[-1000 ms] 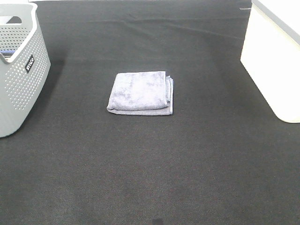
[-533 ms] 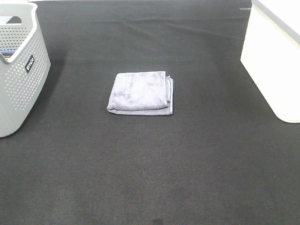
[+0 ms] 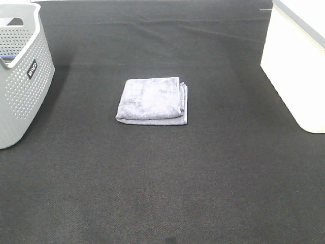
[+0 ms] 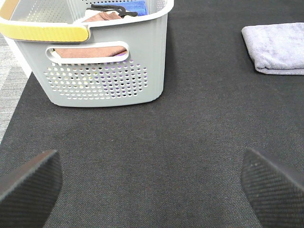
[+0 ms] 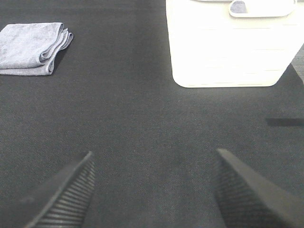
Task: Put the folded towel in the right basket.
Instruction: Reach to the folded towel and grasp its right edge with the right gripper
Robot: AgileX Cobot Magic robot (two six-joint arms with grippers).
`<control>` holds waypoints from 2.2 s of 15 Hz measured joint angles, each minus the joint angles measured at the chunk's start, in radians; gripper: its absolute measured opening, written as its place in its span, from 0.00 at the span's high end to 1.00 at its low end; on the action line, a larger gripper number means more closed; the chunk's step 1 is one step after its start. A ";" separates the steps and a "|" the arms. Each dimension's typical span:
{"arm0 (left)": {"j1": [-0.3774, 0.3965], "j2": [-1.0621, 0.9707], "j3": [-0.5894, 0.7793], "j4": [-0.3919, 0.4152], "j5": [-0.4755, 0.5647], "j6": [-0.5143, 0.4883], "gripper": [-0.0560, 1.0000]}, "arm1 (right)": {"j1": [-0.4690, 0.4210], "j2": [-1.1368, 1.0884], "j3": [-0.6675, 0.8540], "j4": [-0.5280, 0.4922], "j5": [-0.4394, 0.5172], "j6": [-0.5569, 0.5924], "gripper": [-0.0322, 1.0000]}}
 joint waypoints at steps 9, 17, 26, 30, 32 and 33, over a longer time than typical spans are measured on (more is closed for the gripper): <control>0.000 0.000 0.000 0.000 0.000 0.000 0.03 | 0.000 0.722 -0.353 0.133 -0.282 -0.035 0.33; 0.000 0.000 0.000 0.000 0.000 0.000 0.03 | 0.000 1.481 -1.107 0.238 0.054 -0.125 0.33; 0.000 0.000 0.000 0.000 0.000 0.000 0.03 | 0.182 1.972 -1.433 0.352 0.142 -0.148 0.33; 0.000 0.000 0.000 0.000 0.000 0.000 0.03 | 0.210 2.168 -1.503 0.463 0.159 -0.127 0.29; 0.000 0.000 0.000 0.000 0.000 0.000 0.03 | 0.210 2.274 -1.555 0.472 0.157 -0.127 0.27; 0.000 0.000 0.000 0.000 0.000 0.000 0.03 | 0.210 2.320 -1.583 0.473 0.156 -0.127 0.27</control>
